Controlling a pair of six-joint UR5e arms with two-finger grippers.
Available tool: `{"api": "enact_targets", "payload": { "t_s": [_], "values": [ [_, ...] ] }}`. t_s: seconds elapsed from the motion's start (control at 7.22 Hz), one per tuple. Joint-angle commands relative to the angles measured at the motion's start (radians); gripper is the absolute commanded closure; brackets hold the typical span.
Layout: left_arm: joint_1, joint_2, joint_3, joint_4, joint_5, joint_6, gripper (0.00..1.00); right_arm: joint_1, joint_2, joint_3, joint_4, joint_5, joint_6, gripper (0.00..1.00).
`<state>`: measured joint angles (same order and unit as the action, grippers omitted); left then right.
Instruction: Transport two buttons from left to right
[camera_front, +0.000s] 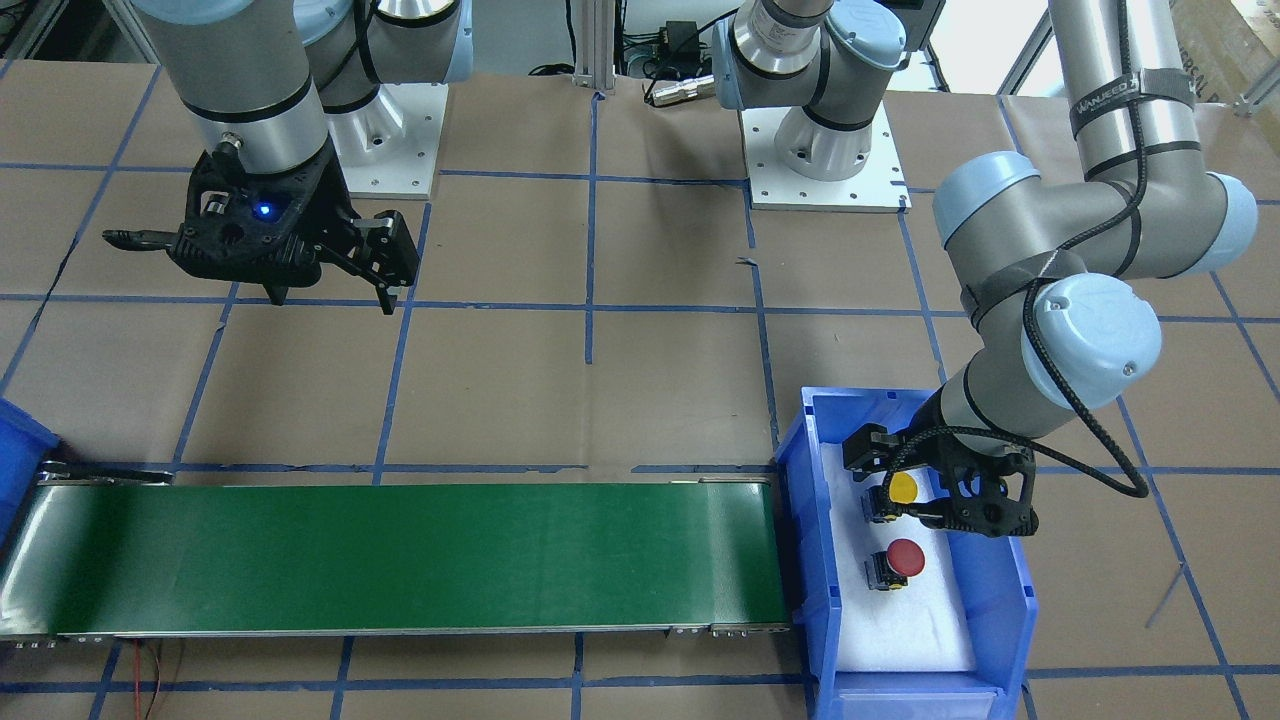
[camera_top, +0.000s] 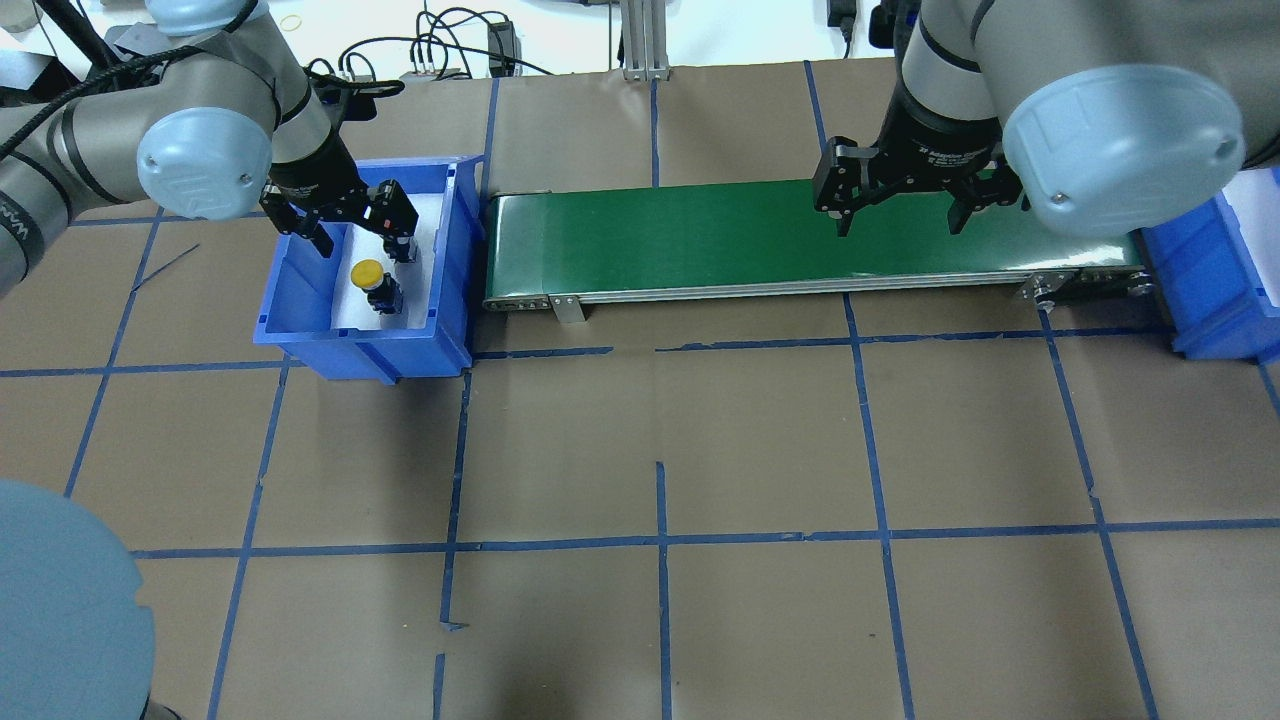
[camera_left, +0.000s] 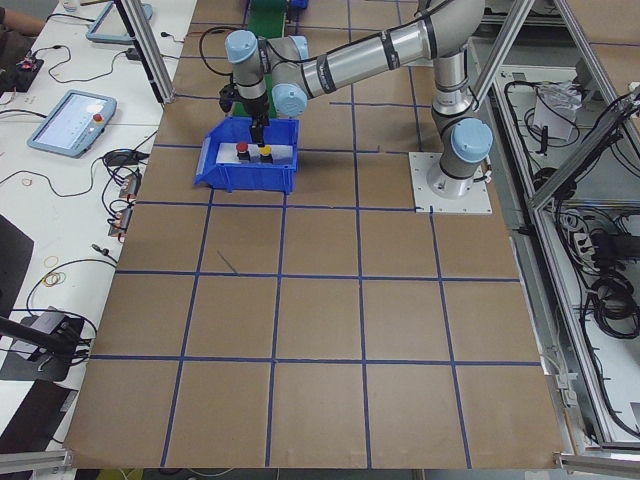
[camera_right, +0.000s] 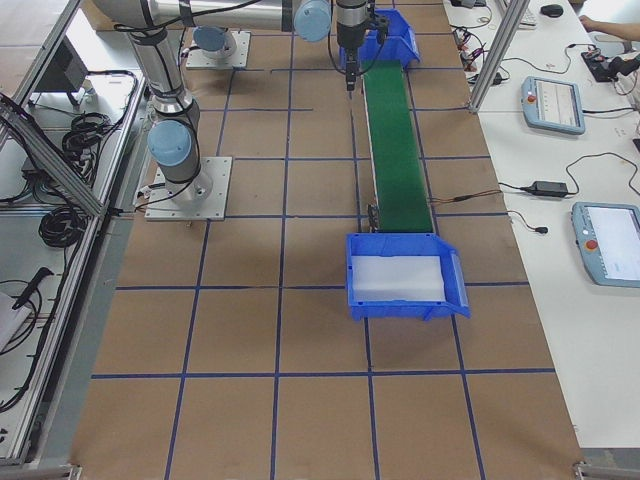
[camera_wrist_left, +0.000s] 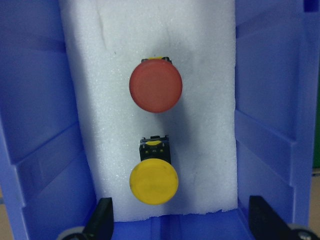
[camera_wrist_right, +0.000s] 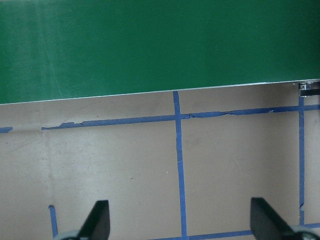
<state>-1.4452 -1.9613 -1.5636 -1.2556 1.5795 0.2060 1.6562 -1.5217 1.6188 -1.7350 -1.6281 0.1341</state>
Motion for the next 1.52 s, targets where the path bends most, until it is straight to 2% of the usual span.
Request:
{"api": "enact_targets", "payload": {
  "t_s": [0.0,0.14,0.28,0.55,0.97,1.25,1.39],
  "values": [
    [0.008,-0.008,-0.010,0.013,0.001,0.006,0.07,-0.007,0.005,-0.002,-0.005,0.010,-0.019,0.00],
    [0.008,-0.019,-0.013,0.028,0.001,0.010,0.06,-0.007,0.008,-0.002,-0.018,-0.002,-0.103,0.07],
    [0.008,-0.022,-0.015,0.030,0.002,0.010,0.06,-0.001,0.008,0.004,-0.046,-0.007,-0.175,0.01],
    [0.008,-0.022,-0.050,0.077,0.001,0.010,0.08,-0.003,0.009,0.012,-0.044,-0.006,-0.163,0.00],
    [0.017,-0.022,-0.067,0.097,0.004,0.018,0.09,-0.018,0.005,-0.037,0.003,0.005,-0.162,0.00],
    [0.038,-0.024,-0.075,0.099,0.002,0.044,0.09,-0.026,-0.012,-0.071,0.105,0.007,-0.159,0.00],
    [0.039,-0.024,-0.076,0.099,0.002,0.044,0.09,-0.021,-0.012,-0.069,0.110,0.010,-0.156,0.00]
  ]
}}
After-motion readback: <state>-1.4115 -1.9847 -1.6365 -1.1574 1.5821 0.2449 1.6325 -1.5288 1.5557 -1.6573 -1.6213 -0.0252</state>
